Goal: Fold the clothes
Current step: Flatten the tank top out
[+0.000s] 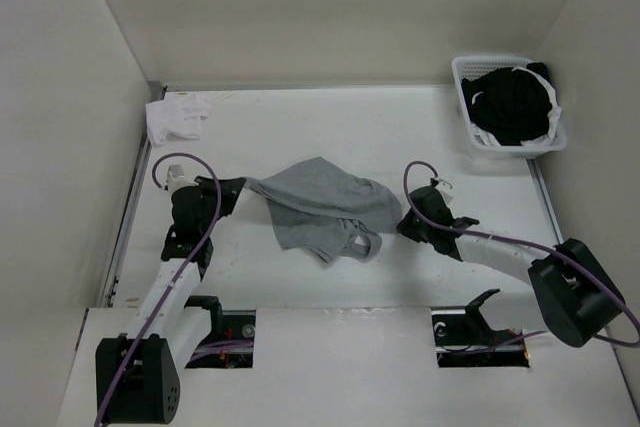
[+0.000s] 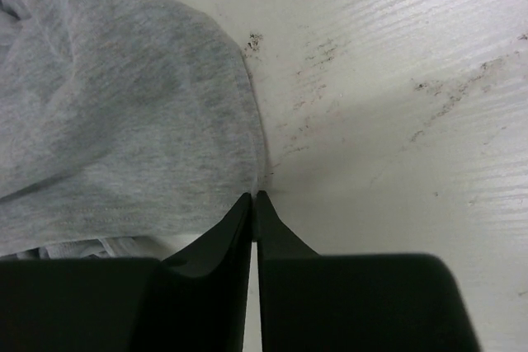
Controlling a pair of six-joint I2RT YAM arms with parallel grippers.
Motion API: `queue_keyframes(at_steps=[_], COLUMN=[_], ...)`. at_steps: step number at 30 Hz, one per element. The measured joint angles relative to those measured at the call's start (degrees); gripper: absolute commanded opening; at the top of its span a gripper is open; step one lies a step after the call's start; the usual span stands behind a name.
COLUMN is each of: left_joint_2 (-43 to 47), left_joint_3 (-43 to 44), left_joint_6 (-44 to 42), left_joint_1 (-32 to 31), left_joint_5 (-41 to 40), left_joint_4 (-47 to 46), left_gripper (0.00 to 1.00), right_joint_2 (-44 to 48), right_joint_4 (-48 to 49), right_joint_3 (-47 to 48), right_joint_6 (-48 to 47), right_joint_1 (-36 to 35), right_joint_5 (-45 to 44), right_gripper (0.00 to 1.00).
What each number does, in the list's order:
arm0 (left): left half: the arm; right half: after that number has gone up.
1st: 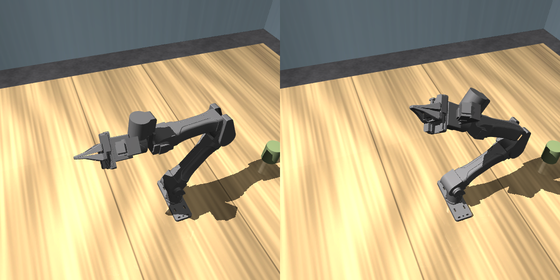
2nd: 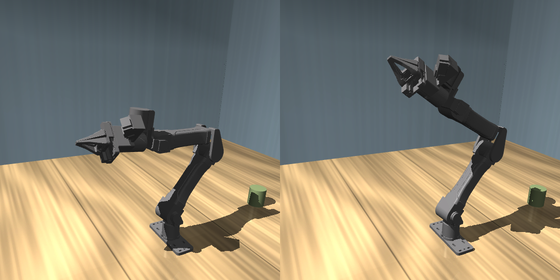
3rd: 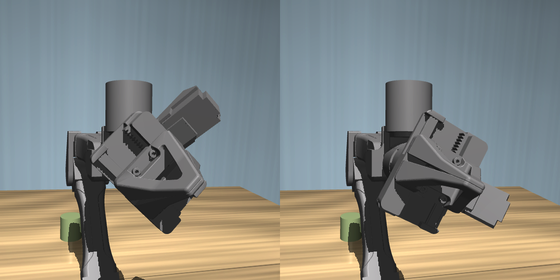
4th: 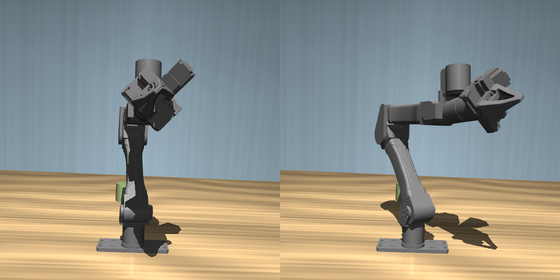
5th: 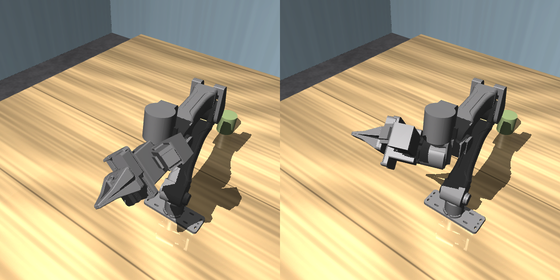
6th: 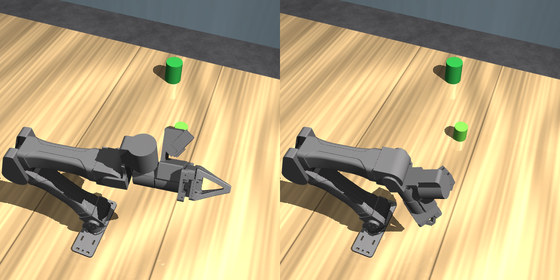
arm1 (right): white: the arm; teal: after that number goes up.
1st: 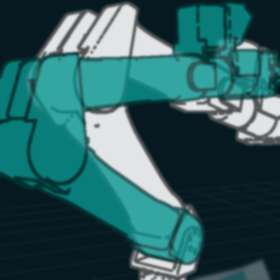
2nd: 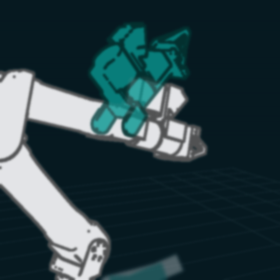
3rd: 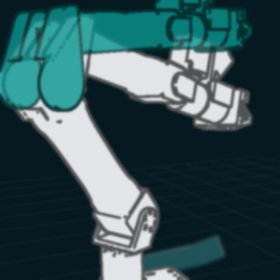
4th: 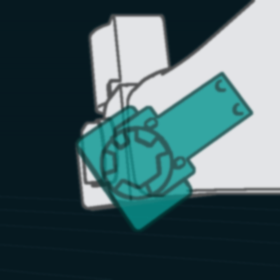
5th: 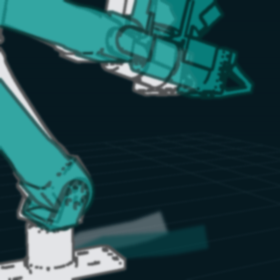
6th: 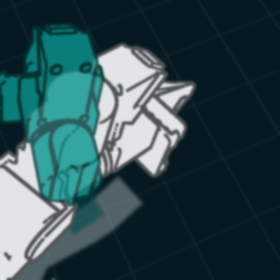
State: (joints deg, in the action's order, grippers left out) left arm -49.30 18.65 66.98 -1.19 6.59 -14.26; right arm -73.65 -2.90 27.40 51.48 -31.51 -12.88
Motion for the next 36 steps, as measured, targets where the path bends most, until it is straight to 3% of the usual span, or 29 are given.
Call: queue_keyframes(at_steps=[4,8,14,20,26,29,32,36], left_joint_2=[0.00,1.11,9.99,15.98,16.31,14.69,10.16,-0.09], left_joint_3=[0.31,4.81,21.86,41.31,51.52,51.95,51.01,47.78], left_joint_6=[0.35,0.50,-3.50,-10.75,-15.98,-17.77,-18.58,-18.47], left_joint_1=[-0.72,-4.94,-13.29,-14.86,-13.73,-12.83,-11.63,-9.66], left_joint_5=[-0.11,-1.81,-8.48,-14.64,-16.83,-17.73,-18.71,-19.41], left_joint_4=[-0.09,1.60,4.72,2.97,1.49,1.22,0.57,0.33], left_gripper=[0.02,0.02,0.02,0.03,0.03,0.03,0.03,0.03], right_joint_2=[4.02,17.88,30.67,32.28,28.89,25.14,19.45,10.03], right_joint_4=[-1.14,-7.19,-15.17,-16.00,-9.11,-5.25,-4.59,-8.07], right_joint_3=[-0.02,4.39,33.33,61.16,71.56,71.36,71.14,71.47], right_joint_6=[0.09,-3.34,-13.33,-26.95,-44.04,-50.69,-51.84,-44.83], right_joint_1=[-0.26,-3.78,-12.57,-31.36,-45.48,-43.19,-31.85,-13.16], right_joint_5=[-1.79,-7.10,-16.94,-29.83,-39.80,-40.65,-37.29,-24.39], right_gripper=[0.01,0.00,0.01,0.00,0.01,0.01,0.00,0.00])
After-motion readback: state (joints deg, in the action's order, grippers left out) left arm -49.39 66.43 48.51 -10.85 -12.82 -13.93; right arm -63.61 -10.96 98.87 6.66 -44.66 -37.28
